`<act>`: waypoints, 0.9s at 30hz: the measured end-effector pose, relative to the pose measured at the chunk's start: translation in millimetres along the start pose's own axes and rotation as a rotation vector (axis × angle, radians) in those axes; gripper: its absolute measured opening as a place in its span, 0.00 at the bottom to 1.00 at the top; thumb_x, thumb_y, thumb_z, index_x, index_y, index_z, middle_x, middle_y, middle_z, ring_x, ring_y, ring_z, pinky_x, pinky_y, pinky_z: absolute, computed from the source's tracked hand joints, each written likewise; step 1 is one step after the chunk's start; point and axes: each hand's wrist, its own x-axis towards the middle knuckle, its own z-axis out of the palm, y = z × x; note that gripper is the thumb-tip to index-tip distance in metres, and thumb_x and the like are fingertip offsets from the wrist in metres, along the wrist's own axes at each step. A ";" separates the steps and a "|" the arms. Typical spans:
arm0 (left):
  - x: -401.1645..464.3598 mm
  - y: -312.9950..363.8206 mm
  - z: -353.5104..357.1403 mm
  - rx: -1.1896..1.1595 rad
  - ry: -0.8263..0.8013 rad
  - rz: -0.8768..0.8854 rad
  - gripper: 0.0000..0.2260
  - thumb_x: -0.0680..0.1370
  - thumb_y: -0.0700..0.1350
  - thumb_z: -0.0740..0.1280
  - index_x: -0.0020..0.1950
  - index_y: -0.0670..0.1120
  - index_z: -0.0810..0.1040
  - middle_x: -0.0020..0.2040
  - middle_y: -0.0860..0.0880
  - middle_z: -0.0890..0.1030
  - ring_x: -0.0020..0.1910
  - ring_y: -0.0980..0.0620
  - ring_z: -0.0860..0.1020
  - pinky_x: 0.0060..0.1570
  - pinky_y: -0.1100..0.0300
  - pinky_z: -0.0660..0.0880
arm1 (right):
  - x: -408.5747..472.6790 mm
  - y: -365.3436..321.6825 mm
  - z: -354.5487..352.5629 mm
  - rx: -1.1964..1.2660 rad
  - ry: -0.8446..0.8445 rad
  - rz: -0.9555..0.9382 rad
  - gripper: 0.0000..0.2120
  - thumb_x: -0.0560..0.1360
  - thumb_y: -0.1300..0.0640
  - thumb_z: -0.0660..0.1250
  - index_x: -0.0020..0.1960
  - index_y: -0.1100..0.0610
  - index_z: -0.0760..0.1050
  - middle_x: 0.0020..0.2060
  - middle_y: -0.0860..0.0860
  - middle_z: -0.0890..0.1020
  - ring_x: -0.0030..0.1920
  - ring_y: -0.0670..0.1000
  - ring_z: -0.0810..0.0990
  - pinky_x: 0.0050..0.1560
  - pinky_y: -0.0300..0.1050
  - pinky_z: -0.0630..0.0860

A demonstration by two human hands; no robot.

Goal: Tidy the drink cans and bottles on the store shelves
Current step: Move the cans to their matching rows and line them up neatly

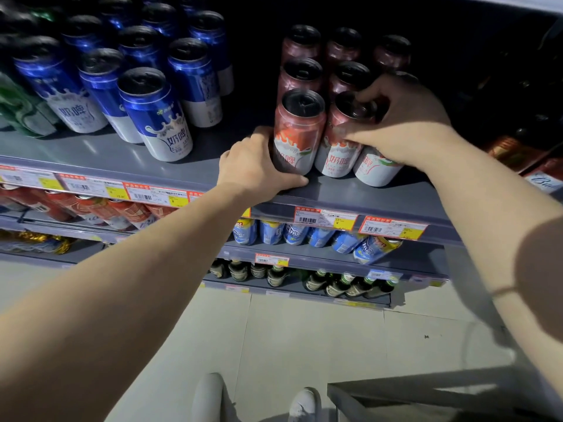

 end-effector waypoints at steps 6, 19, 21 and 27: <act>-3.3 -9.5 -2.0 -0.129 0.008 -0.001 0.32 0.61 0.64 0.75 0.61 0.53 0.75 0.54 0.56 0.81 0.50 0.54 0.77 0.48 0.58 0.70 | -0.4 0.4 1.8 -0.017 0.000 -0.017 0.28 0.61 0.36 0.74 0.57 0.47 0.78 0.59 0.48 0.79 0.59 0.52 0.77 0.59 0.48 0.73; -4.4 -10.8 5.9 -0.116 0.116 -0.004 0.30 0.65 0.66 0.72 0.62 0.55 0.75 0.54 0.58 0.82 0.53 0.55 0.79 0.44 0.60 0.67 | -16.4 50.1 -30.6 0.043 -0.041 0.061 0.28 0.66 0.51 0.78 0.64 0.42 0.75 0.53 0.41 0.78 0.52 0.45 0.76 0.42 0.22 0.67; -4.3 -10.9 6.0 -0.114 0.114 -0.003 0.30 0.65 0.66 0.72 0.62 0.55 0.75 0.54 0.59 0.82 0.53 0.55 0.79 0.43 0.60 0.67 | -16.9 54.2 -28.8 0.177 -0.060 0.082 0.33 0.66 0.56 0.79 0.68 0.44 0.72 0.59 0.43 0.78 0.58 0.47 0.78 0.54 0.32 0.72; -4.8 -10.1 6.0 -0.098 0.121 -0.005 0.30 0.65 0.66 0.73 0.62 0.56 0.75 0.54 0.58 0.82 0.53 0.55 0.79 0.44 0.60 0.68 | -21.7 54.5 -9.1 0.246 0.099 0.117 0.24 0.62 0.45 0.79 0.54 0.48 0.76 0.46 0.40 0.81 0.46 0.40 0.79 0.44 0.35 0.76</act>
